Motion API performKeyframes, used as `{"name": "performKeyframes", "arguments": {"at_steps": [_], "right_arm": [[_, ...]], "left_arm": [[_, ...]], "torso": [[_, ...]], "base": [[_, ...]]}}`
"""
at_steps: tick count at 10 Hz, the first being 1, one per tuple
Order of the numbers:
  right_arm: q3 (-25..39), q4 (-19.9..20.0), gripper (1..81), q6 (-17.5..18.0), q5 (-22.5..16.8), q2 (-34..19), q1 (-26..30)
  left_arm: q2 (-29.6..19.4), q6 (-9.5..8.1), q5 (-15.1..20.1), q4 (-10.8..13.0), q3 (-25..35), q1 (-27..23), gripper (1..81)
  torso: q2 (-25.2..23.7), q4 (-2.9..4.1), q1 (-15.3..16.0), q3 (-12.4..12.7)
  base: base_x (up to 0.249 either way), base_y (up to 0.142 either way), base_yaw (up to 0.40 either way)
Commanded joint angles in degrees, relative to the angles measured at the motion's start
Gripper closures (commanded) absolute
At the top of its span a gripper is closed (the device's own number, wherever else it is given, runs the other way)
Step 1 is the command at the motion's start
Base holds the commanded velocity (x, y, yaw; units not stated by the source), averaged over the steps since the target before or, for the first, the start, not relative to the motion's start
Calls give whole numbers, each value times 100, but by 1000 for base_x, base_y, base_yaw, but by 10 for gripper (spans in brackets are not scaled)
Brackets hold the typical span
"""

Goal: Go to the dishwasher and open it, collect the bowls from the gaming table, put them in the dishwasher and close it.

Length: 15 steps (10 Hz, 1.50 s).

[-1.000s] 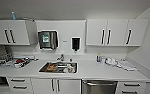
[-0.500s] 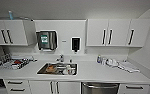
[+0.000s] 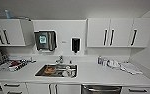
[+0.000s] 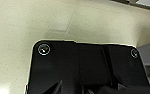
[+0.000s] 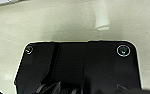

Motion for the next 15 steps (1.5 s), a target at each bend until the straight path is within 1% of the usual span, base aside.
{"name": "performKeyframes", "arguments": {"at_steps": [1,9,13,15], "right_arm": [[29,21,10,34,-229,10,360],[29,21,10,34,-238,-7,387],[38,21,10,25,-238,10,378],[38,21,10,25,-238,10,369]], "left_arm": [[0,-4,227,3,-7,-375,10],[9,-4,227,11,-7,-375,10],[27,5,227,55,-7,-375,10],[18,14,219,64,-7,-375,10]], "torso": [[0,0,1,0],[0,0,1,0],[0,0,1,0],[2,0,6,0]], "base": [[111,0,0],[110,0,0],[108,0,0],[37,0,0]]}}
